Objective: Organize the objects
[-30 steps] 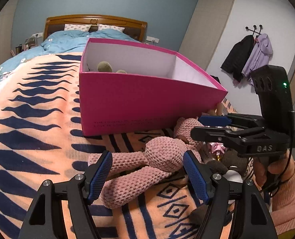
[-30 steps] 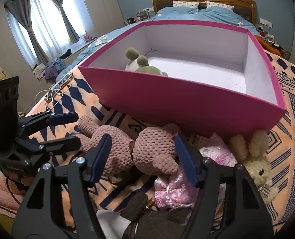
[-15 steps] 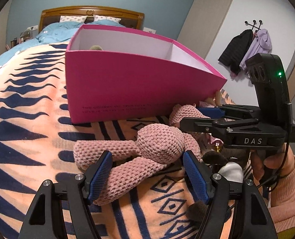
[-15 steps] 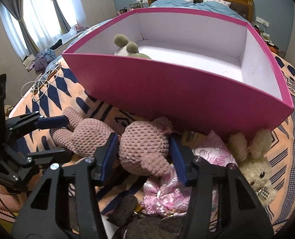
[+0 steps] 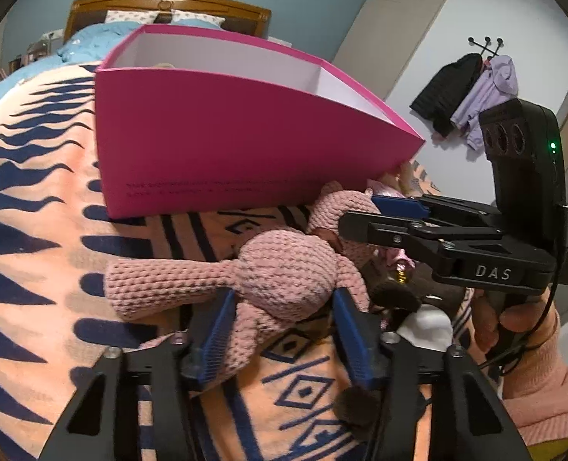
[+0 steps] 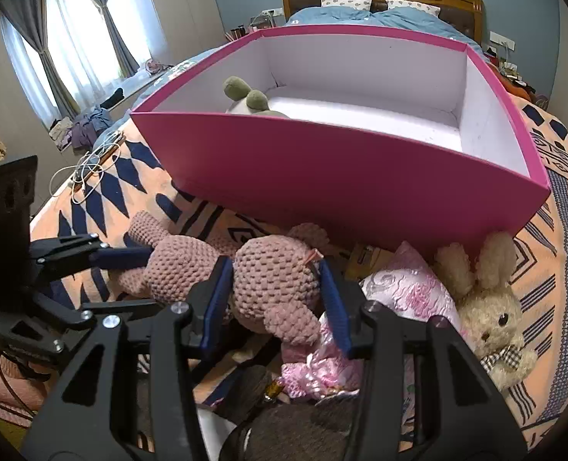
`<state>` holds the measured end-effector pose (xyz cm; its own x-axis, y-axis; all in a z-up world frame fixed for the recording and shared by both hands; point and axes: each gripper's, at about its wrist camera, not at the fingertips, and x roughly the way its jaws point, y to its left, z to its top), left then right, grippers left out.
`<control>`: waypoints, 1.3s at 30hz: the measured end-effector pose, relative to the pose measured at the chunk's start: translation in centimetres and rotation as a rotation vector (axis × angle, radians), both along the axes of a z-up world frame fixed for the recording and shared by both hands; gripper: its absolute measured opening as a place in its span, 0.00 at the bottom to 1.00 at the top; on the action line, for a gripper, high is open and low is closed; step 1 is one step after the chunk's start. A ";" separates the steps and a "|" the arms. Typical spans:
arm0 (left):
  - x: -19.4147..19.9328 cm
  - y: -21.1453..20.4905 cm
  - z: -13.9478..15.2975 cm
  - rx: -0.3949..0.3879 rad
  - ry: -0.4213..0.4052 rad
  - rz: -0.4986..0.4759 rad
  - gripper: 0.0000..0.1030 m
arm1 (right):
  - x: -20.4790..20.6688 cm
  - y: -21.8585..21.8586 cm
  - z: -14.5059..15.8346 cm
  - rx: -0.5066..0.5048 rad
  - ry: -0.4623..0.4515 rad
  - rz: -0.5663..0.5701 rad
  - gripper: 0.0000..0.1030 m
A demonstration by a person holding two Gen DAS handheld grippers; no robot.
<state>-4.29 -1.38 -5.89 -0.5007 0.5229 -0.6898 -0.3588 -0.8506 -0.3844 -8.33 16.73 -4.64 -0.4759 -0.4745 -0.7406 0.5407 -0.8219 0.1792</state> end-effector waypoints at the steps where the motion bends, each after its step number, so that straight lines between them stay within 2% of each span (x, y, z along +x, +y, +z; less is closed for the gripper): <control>1: 0.0 0.1 0.0 -0.006 0.000 0.000 0.47 | 0.0 0.0 0.0 -0.001 -0.001 0.002 0.48; 5: -0.1 0.1 0.2 0.011 -0.007 0.007 0.46 | 0.2 -0.1 0.0 0.010 -0.002 0.006 0.48; 13: 0.6 -0.2 1.5 0.004 0.034 0.018 0.46 | 1.1 0.2 0.7 -0.023 0.014 0.012 0.49; 30: 1.9 -0.9 6.9 -0.023 0.177 0.033 0.46 | 3.6 0.7 4.9 -0.100 0.131 0.040 0.49; 39: 1.1 -0.6 10.5 -0.025 0.266 0.044 0.47 | 4.2 1.0 8.6 -0.152 0.233 0.052 0.50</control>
